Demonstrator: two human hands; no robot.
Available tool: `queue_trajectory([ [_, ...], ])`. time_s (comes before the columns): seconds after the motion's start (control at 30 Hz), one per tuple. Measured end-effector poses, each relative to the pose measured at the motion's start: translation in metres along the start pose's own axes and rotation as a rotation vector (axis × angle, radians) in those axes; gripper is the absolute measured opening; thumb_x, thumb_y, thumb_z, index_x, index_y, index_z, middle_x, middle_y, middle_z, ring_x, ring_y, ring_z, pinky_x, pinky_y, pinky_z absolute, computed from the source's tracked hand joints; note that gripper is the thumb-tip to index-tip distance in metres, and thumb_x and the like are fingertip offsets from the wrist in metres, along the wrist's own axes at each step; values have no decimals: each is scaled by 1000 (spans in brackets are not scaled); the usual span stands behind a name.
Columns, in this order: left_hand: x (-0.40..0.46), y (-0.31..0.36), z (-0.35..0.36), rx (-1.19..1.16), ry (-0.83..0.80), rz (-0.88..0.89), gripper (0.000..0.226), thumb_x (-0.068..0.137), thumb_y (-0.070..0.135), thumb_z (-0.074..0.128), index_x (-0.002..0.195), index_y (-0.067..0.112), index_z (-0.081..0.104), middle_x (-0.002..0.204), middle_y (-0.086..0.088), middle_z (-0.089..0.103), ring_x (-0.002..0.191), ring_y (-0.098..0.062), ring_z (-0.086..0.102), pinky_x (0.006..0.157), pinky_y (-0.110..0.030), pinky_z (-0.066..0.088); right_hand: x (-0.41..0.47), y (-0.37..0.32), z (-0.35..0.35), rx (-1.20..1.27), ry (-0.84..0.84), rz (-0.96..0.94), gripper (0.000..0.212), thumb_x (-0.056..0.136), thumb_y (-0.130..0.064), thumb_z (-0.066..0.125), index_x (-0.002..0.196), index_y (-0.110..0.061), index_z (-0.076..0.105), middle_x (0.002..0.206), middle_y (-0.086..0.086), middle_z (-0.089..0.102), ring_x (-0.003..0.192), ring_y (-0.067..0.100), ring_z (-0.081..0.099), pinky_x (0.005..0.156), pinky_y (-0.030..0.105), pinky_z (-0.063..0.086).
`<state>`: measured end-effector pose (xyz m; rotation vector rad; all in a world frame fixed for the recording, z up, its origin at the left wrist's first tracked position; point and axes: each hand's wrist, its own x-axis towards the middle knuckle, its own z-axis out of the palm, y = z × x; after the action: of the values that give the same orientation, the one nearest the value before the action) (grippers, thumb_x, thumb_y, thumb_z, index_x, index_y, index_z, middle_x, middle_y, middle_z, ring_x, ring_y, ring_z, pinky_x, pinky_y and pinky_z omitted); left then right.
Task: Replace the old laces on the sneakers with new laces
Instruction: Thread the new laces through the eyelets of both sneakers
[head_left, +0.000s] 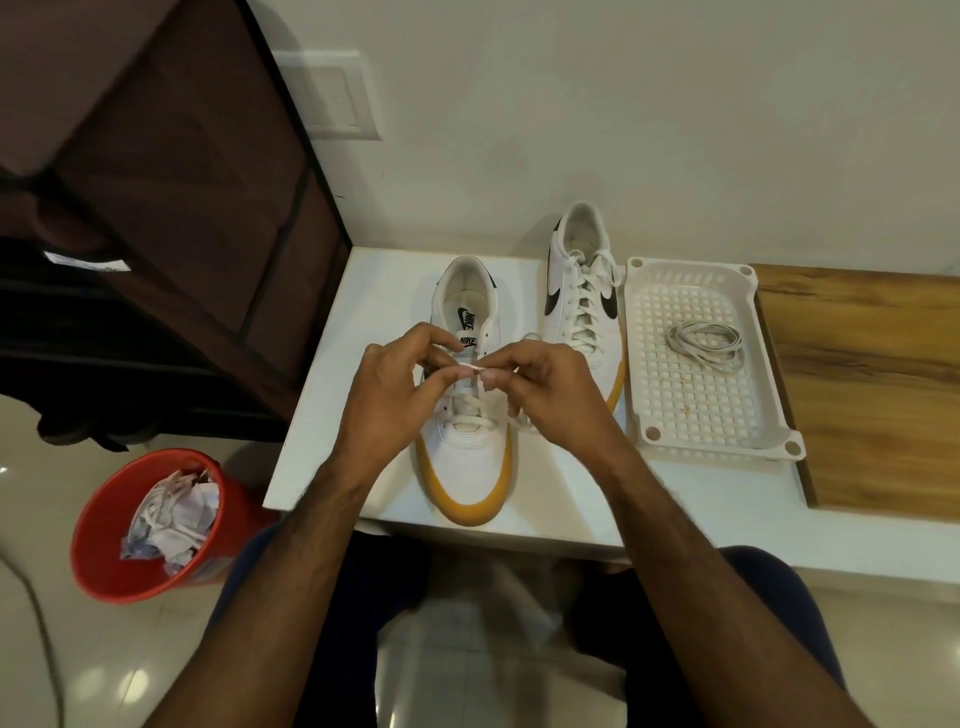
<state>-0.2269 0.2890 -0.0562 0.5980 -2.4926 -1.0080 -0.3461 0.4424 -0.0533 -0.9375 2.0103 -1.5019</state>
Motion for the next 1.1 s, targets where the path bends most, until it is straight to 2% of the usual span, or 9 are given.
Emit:
queue_trajectory([
  [0.1, 2, -18, -7, 103, -117, -113, 24, 89, 33, 76, 108, 29, 62, 110, 12, 63, 97, -7, 63, 88, -22, 49, -1, 0, -22, 335, -2, 144, 13, 98, -7, 64, 104, -2, 73, 72, 3, 68, 48, 9, 45, 43, 23, 36],
  [0.2, 0, -31, -8, 209, -286, -293, 24, 87, 32, 78, 105, 28, 62, 110, 7, 61, 95, -14, 63, 86, -35, 53, -1, 6, -47, 551, 129, 269, 15, 101, -12, 58, 105, -7, 71, 62, -4, 48, 48, 7, 27, 44, 22, 18],
  [0.33, -2, -20, -8, 153, -268, -220, 9, 90, 24, 75, 89, 25, 66, 87, 11, 67, 81, -9, 63, 70, -22, 44, 0, 14, -49, 194, 335, 241, 11, 96, -14, 64, 93, -7, 73, 65, -12, 63, 53, 2, 50, 52, 17, 36],
  [0.43, -3, -1, -14, -65, -282, -83, 12, 85, 12, 79, 87, 23, 76, 84, 12, 70, 78, -4, 62, 72, -13, 44, 1, 17, -41, 40, 306, 202, 10, 95, -21, 66, 91, -16, 74, 86, -3, 75, 78, 22, 68, 72, 34, 52],
  [0.67, -7, 29, 6, -601, -326, -81, 49, 85, -9, 72, 126, 17, 66, 128, 1, 68, 117, -16, 67, 97, -32, 56, 5, 20, -28, -148, 238, 85, 8, 95, -27, 68, 91, -24, 75, 83, -11, 70, 84, 12, 65, 80, 39, 55],
  [0.73, -2, 19, 8, -451, -117, -70, 39, 91, -4, 67, 122, 20, 67, 127, 4, 64, 118, -10, 62, 96, -22, 52, 5, 20, -25, -155, 225, 31, 9, 95, -26, 70, 91, -22, 76, 88, -8, 72, 87, 11, 65, 80, 38, 55],
  [0.83, 3, 2, 5, -91, 76, -159, 28, 95, 22, 69, 122, 24, 61, 115, 5, 54, 94, -7, 62, 75, -15, 53, 3, 15, -17, -215, 165, -59, 5, 91, -29, 74, 86, -29, 76, 89, -5, 69, 87, 9, 63, 77, 32, 53],
  [0.97, 2, -6, 10, -41, -100, -404, 48, 85, 49, 75, 114, 21, 48, 91, 3, 60, 80, -11, 61, 63, -24, 45, -1, 12, 5, -336, -15, -119, 7, 90, -31, 75, 95, -28, 79, 90, -7, 62, 86, 10, 61, 76, 39, 53],
  [1.1, 5, -7, 13, 56, -161, -453, 40, 82, 41, 80, 103, 17, 55, 87, 1, 65, 81, -15, 64, 66, -29, 50, -4, 12, 22, -517, -81, -163, 15, 93, -23, 72, 106, -25, 79, 92, -2, 64, 86, 15, 61, 74, 40, 53],
])
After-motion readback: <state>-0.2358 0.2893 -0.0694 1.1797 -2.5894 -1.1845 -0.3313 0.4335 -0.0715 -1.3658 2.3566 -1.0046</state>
